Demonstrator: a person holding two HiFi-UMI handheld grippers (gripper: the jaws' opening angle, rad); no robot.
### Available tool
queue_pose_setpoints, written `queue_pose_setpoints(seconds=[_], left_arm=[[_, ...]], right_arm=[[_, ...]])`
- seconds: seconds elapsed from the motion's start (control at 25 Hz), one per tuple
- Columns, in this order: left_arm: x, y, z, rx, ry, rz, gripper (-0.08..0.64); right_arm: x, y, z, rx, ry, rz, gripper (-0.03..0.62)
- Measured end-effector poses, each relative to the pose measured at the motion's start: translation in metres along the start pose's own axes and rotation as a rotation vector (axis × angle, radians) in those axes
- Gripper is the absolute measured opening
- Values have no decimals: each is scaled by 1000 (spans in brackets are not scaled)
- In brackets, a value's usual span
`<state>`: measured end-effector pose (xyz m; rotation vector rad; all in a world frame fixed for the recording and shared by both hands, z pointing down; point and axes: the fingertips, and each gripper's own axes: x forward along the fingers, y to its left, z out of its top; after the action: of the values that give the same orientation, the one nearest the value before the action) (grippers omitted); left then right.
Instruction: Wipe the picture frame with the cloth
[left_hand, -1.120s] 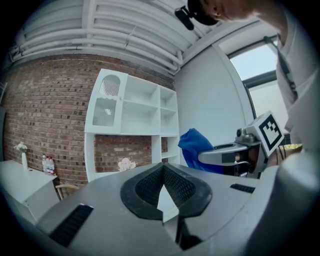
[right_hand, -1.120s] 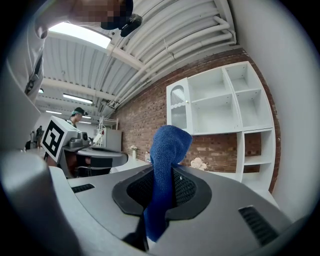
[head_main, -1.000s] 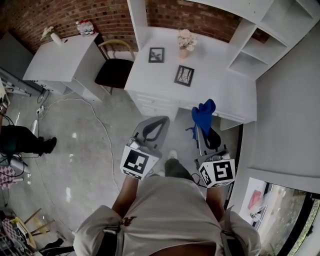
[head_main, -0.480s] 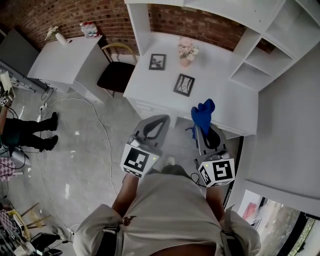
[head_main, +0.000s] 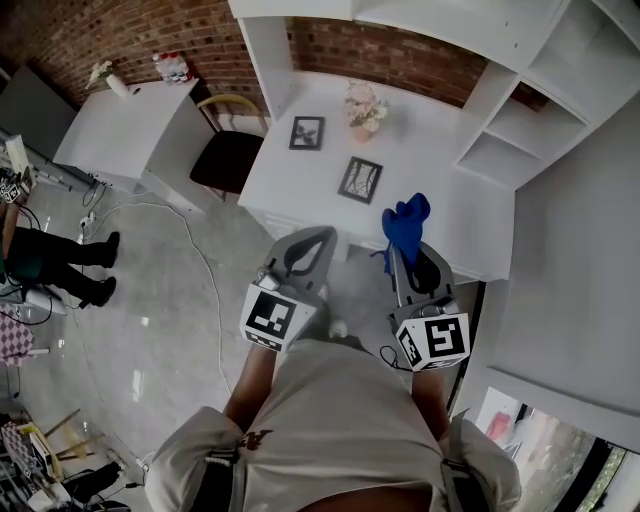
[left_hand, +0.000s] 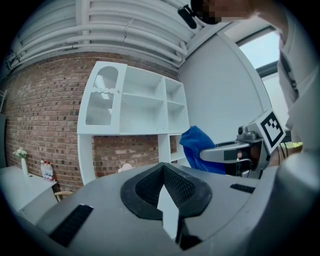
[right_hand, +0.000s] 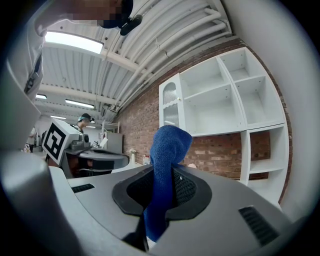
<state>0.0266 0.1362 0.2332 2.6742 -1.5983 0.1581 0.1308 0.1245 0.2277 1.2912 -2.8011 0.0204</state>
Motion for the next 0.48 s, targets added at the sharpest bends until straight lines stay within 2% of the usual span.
queue_pose_setpoints(seconds=[0.48], left_arm=[[62,31,-16,6,16,-42,-5]], right_arm=[[45,-42,-18,17,35,-64,48]])
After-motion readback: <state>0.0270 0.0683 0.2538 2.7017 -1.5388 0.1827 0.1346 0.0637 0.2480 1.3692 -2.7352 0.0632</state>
